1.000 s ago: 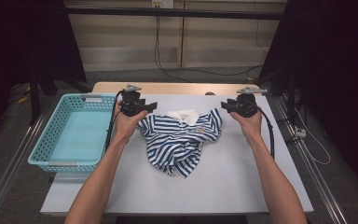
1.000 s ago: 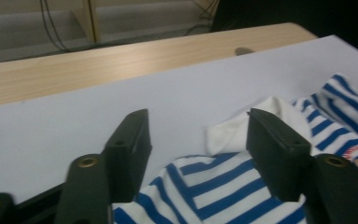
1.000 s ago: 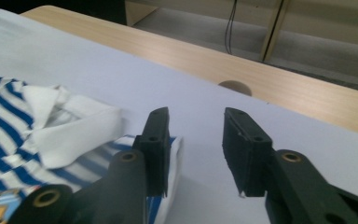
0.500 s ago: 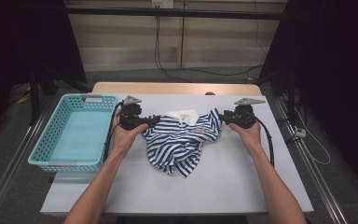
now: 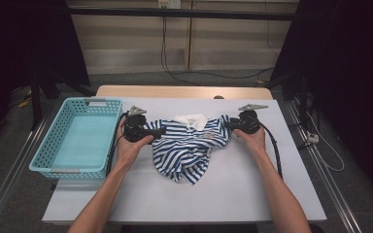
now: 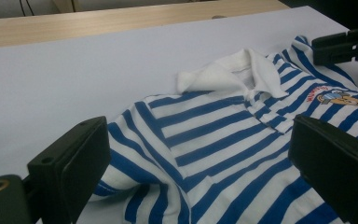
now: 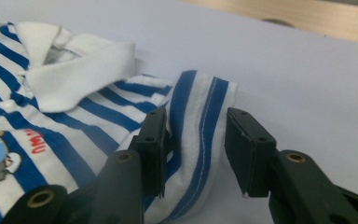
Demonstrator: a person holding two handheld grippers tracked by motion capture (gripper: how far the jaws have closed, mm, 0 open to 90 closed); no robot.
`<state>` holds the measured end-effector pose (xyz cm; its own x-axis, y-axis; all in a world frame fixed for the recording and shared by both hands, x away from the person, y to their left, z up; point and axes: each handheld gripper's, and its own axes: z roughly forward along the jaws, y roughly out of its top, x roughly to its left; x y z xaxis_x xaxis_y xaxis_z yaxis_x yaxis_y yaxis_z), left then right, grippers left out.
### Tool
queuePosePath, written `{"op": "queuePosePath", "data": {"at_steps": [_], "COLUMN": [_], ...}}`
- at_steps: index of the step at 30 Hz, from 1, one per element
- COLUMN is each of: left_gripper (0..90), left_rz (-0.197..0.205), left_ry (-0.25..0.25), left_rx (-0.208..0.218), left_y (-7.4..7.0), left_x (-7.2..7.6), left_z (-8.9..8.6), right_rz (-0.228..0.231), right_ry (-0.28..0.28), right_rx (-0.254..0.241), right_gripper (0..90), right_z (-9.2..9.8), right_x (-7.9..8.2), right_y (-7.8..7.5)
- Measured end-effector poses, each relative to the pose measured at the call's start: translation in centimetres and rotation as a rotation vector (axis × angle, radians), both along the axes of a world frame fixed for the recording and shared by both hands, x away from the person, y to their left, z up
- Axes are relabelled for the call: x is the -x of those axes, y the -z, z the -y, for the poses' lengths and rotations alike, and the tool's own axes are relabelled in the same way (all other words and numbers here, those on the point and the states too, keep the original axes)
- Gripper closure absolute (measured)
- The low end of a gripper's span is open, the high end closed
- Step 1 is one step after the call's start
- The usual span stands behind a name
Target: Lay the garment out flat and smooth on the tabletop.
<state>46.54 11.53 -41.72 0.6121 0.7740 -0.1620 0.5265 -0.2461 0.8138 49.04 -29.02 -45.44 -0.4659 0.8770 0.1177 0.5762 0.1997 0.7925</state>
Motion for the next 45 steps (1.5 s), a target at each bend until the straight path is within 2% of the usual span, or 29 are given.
{"op": "queuePosePath", "data": {"at_steps": [1,2,3,5,6,10,12,13,15,17,18,19,22,23,24,25,26,27,28,29,31,32,33,38,41,42,43,45], "left_gripper": [5.7,5.8,5.8,5.8,5.8,6.1,6.1,6.2,6.2,6.1,6.2,6.2,6.5,6.7,6.8,6.8,6.9,7.0,7.0,7.0,7.4,7.9,7.9,7.9,7.9,7.9,7.9,7.9], "left_rz": [0.006,0.011,0.016,0.017,0.022,0.014,0.019,0.018,0.009,0.011,0.017,0.015,0.028,0.031,0.031,0.033,0.033,0.034,0.027,0.030,0.036,0.035,0.031,0.028,0.027,0.023,0.029,0.015], "left_ry": [-0.002,-0.008,0.002,-0.005,-0.007,0.002,-0.008,0.023,-0.009,-0.006,-0.011,0.002,-0.011,-0.009,-0.002,-0.006,-0.007,0.001,-0.006,-0.001,-0.010,-0.005,-0.011,-0.017,-0.028,-0.035,-0.032,-0.032], "left_rx": [-0.006,0.010,0.001,0.010,0.018,0.000,0.019,-0.033,0.005,-0.003,0.007,0.000,0.016,0.012,0.006,0.013,0.013,0.003,0.019,0.014,0.014,0.006,0.011,0.005,0.010,0.024,0.018,0.022], "left_y": [-0.1,-0.1,-0.2,-0.3,-0.3,-0.2,0.0,-0.1,0.1,0.0,0.0,-0.1,-0.2,-0.3,-0.3,-0.3,-0.2,-0.2,-0.1,-0.1,-0.1,-0.1,-0.2,-0.1,-0.1,-0.1,-0.2,-0.2], "left_x": [0.1,0.3,0.4,0.6,0.7,0.8,0.8,0.7,0.8,0.9,1.0,1.1,1.1,1.1,1.1,1.1,1.1,1.1,1.1,1.1,1.1,1.1,1.1,1.0,1.0,1.0,1.0,1.1], "left_z": [-0.1,-0.1,-0.3,-0.2,-0.2,-0.1,0.0,-0.3,0.0,-0.1,-0.1,-0.1,-0.1,-0.1,-0.1,0.0,0.0,0.0,0.2,0.2,0.2,0.1,0.1,-0.4,-0.6,-0.6,-0.6,-0.7], "right_rz": [0.012,0.027,0.034,0.038,0.032,-0.017,-0.034,-0.037,-0.052,-0.049,-0.047,-0.049,-0.061,-0.068,-0.064,-0.083,-0.063,-0.074,-0.075,-0.076,-0.047,-0.050,-0.032,0.014,0.034,0.043,0.052,0.046], "right_ry": [0.001,0.004,0.011,0.025,0.030,0.028,0.024,0.026,0.037,0.028,0.023,0.021,0.023,0.027,0.015,0.007,-0.006,-0.007,-0.001,0.006,0.055,0.068,0.068,0.118,0.153,0.158,0.161,0.154], "right_rx": [-0.008,-0.015,-0.024,-0.021,-0.015,0.017,0.020,0.032,0.051,0.070,0.076,0.081,0.078,0.086,0.098,0.095,0.105,0.095,0.075,0.063,0.072,0.058,0.065,0.067,0.128,0.164,0.181,0.181], "right_gripper": [60.8,61.6,62.9,64.1,64.8,64.7,64.5,64.4,64.6,63.9,62.9,61.9,62.4,64.3,70.3,73.4,75.3,78.2,86.6,89.3,89.7,89.9,90.0,90.0,90.0,90.0,90.0,90.0], "right_z": [0.1,0.3,0.5,0.9,1.0,0.8,0.6,0.5,0.2,0.1,0.0,-0.1,-0.2,-0.3,-0.5,-0.7,-0.7,-0.7,-0.5,-0.4,-0.4,-0.4,-0.3,0.6,1.3,1.4,1.5,1.7], "right_x": [0.1,0.1,0.1,0.0,-0.1,-0.4,-0.5,-0.6,-0.7,-0.7,-0.7,-0.7,-0.8,-0.8,-0.8,-0.7,-0.8,-0.7,-0.8,-0.7,-0.5,-0.5,-0.5,-0.1,0.2,0.3,0.4,0.5], "right_y": [-0.3,-0.6,-0.9,-1.1,-1.0,0.3,0.7,0.9,1.1,1.1,1.1,1.1,1.0,0.9,0.9,0.8,0.8,0.8,0.8,0.8,0.9,1.0,1.0,-0.6,-1.5,-1.7,-1.8,-2.0]}}
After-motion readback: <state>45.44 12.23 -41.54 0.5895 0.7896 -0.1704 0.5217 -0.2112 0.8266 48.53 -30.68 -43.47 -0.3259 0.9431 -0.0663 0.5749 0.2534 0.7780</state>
